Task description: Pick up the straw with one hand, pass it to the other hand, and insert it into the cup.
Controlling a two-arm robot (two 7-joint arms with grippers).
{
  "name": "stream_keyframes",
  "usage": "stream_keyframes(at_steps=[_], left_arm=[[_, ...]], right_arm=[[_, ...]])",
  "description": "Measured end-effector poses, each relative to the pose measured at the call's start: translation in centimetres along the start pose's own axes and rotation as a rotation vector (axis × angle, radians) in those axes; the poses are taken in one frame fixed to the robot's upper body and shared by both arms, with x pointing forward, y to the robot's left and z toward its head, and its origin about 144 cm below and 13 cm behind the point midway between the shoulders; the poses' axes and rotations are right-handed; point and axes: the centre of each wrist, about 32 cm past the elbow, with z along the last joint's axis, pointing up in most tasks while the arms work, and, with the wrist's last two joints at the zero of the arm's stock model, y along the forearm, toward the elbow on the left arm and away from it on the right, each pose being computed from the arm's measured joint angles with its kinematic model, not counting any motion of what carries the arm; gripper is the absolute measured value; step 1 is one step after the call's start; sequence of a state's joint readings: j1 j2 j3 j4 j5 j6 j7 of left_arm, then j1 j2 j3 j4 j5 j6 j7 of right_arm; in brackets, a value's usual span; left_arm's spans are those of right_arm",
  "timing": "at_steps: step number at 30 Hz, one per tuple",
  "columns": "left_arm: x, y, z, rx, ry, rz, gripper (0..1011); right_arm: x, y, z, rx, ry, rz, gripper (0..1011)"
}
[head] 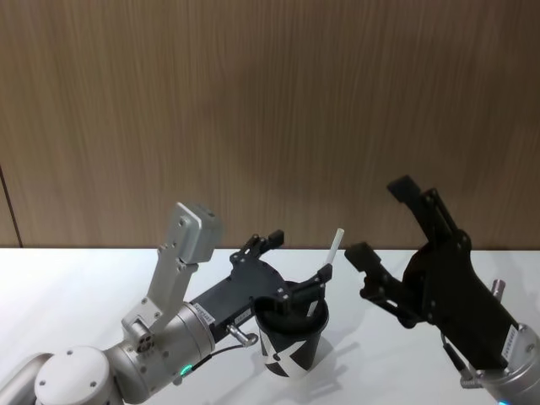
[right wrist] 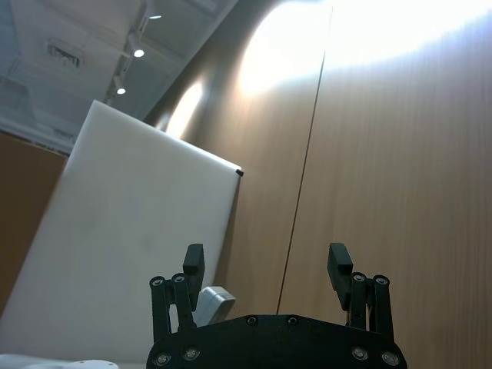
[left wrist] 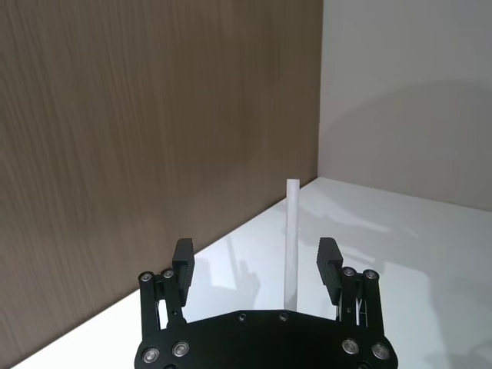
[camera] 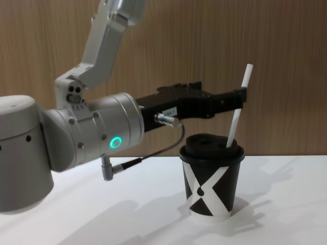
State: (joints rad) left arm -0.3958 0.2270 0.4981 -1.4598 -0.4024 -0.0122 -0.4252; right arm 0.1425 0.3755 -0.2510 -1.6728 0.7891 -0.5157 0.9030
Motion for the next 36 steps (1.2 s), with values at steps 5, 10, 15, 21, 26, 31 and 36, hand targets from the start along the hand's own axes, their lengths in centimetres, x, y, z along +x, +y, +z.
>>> stream_keyframes(at_steps=[5,10,15,21,26,31,36], left_arm=[[0.0,0.2,0.2,-0.019,-0.011,0.009,1000],[0.0,0.5,0.4,-0.037,-0.023,0.021,1000],[-0.1,0.8,0.5,-0.051,-0.033,0.034,1000],[-0.2,1.2,0.5,-0.073,-0.045,0.056,1000],[-0.3,1.4,0.5,-0.089,-0.055,0.074,1000],[-0.6,1.7,0.5,-0.105,-0.066,0.098,1000],[-0.9,2.0,0.6,-0.114,-0.075,0.12,1000]], right_arm=[[0.0,0.2,0.3,-0.013,-0.006,-0.032,1001],[0.0,0.5,0.8,-0.042,-0.007,-0.08,1001],[-0.1,0.8,1.5,-0.087,-0.003,-0.146,1001],[-0.4,1.2,2.4,-0.149,0.008,-0.231,1001],[-0.7,1.4,3.0,-0.191,0.011,-0.293,1001],[-1.0,1.6,3.5,-0.232,0.014,-0.349,1001],[-1.3,1.7,3.9,-0.257,0.016,-0.383,1001]])
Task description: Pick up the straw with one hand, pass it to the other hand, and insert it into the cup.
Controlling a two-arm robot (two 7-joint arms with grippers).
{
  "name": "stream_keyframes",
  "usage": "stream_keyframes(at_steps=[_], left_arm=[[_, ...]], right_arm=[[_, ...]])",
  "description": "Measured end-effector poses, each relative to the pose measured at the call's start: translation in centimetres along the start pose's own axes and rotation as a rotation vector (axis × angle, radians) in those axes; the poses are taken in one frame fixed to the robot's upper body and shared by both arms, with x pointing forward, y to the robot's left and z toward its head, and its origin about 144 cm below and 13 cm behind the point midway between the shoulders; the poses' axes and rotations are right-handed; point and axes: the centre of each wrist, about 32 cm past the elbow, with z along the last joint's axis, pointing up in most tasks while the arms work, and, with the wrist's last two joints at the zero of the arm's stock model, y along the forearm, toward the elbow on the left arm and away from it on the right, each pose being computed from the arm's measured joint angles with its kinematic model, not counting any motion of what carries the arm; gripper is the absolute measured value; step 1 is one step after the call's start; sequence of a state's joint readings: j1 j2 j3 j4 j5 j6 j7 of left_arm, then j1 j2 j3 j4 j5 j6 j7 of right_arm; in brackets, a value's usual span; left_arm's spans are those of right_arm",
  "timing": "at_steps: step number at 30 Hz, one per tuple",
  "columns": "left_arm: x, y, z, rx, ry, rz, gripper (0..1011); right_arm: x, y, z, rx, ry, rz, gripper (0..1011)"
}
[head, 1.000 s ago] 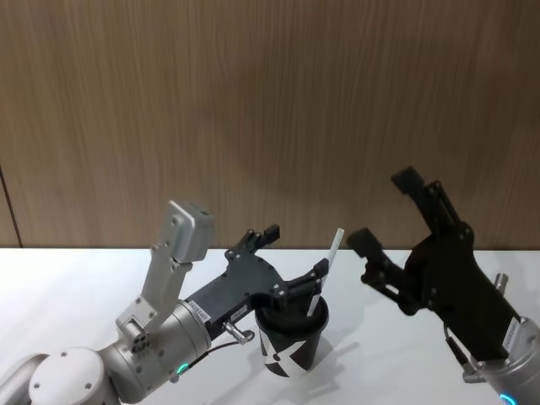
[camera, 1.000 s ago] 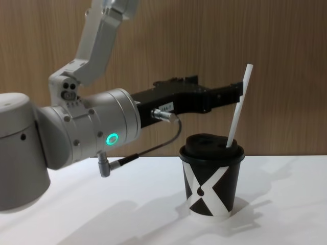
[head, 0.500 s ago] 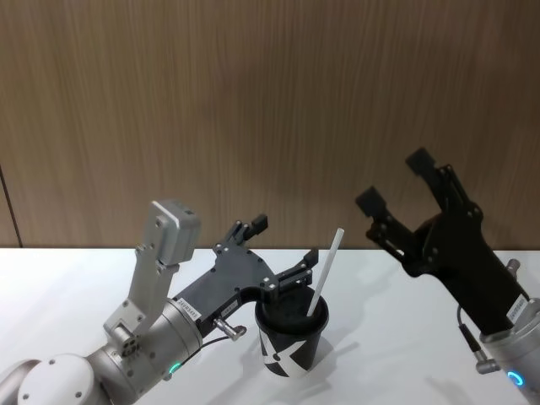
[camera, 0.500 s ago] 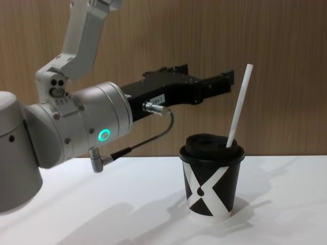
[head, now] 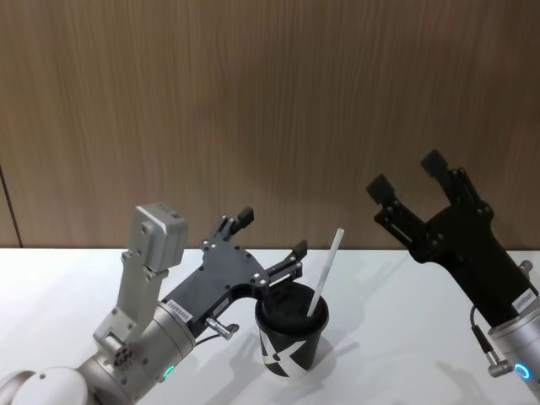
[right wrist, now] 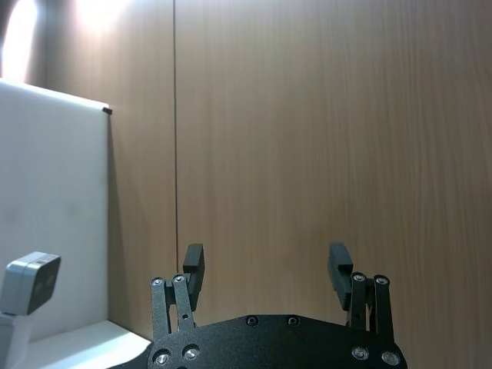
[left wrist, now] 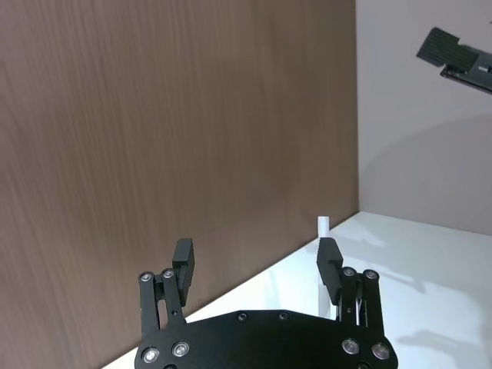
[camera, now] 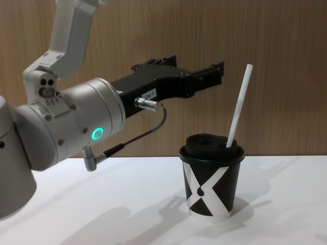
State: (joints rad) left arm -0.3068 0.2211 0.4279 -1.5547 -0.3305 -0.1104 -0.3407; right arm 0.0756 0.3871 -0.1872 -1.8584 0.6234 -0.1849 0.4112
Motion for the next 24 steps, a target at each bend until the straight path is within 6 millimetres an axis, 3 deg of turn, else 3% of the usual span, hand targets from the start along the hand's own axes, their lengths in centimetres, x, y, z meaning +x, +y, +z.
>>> stream_keyframes(at_steps=[24], left_arm=[[-1.09,0.89,0.42,-0.02,-0.036,0.086,1000]], right_arm=[[-0.4,-0.46,0.32,-0.04,0.002,-0.031,1001]])
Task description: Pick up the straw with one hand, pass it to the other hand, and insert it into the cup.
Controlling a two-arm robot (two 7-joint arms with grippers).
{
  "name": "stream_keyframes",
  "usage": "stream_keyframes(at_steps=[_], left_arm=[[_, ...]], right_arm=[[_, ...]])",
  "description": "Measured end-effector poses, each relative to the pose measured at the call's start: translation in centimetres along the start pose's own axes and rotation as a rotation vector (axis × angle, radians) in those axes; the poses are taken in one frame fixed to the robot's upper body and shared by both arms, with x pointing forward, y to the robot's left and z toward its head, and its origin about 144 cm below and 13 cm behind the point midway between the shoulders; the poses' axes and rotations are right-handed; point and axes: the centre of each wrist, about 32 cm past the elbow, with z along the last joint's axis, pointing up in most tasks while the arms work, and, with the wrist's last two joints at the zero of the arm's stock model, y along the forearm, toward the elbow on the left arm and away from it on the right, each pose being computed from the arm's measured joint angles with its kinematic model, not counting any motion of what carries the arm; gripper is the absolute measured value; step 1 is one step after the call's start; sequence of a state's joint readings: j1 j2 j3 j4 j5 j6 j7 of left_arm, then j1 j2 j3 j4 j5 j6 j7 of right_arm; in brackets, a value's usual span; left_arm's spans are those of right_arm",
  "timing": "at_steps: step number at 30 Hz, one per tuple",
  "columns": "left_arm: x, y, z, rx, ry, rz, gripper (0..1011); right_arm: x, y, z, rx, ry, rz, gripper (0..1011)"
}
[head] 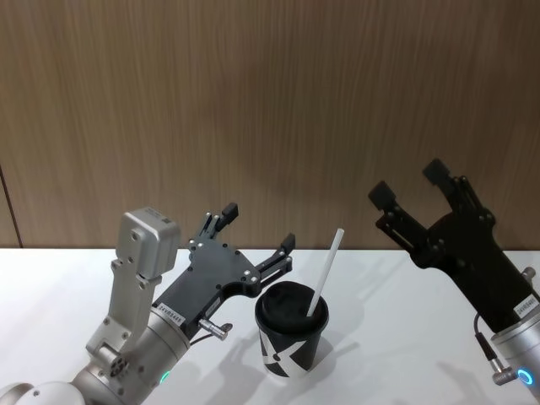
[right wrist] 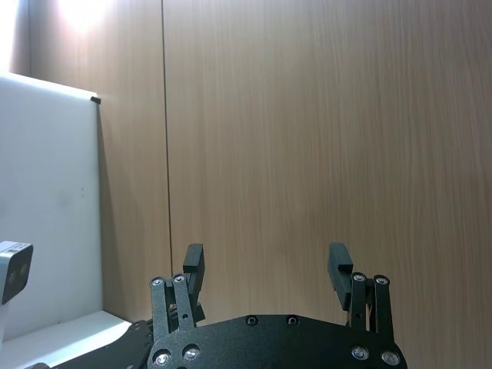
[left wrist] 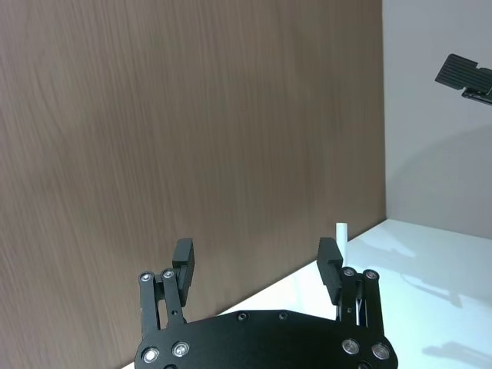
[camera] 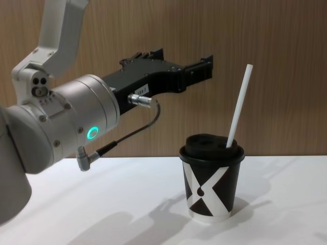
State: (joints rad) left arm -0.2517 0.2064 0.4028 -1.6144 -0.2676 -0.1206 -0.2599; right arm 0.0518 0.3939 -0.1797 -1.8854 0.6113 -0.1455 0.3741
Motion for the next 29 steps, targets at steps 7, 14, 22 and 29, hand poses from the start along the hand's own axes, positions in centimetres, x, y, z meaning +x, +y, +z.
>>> stream_keyframes(at_steps=[7,14,22,29], left_arm=[[-0.08,0.09,0.03,-0.001,-0.003,0.007,1000],[-0.12,0.13,0.05,-0.002,-0.005,0.01,1000],[-0.14,0.15,0.07,-0.003,-0.005,0.013,1000],[-0.15,0.16,0.09,-0.003,-0.006,0.014,1000]], right_arm=[[-0.02,-0.04,0.02,-0.003,0.0,-0.001,1001],[-0.03,-0.05,0.04,-0.004,-0.001,-0.002,1001],[-0.04,-0.06,0.04,-0.005,0.0,-0.002,1001],[-0.05,-0.07,0.04,-0.006,0.0,-0.003,1001]])
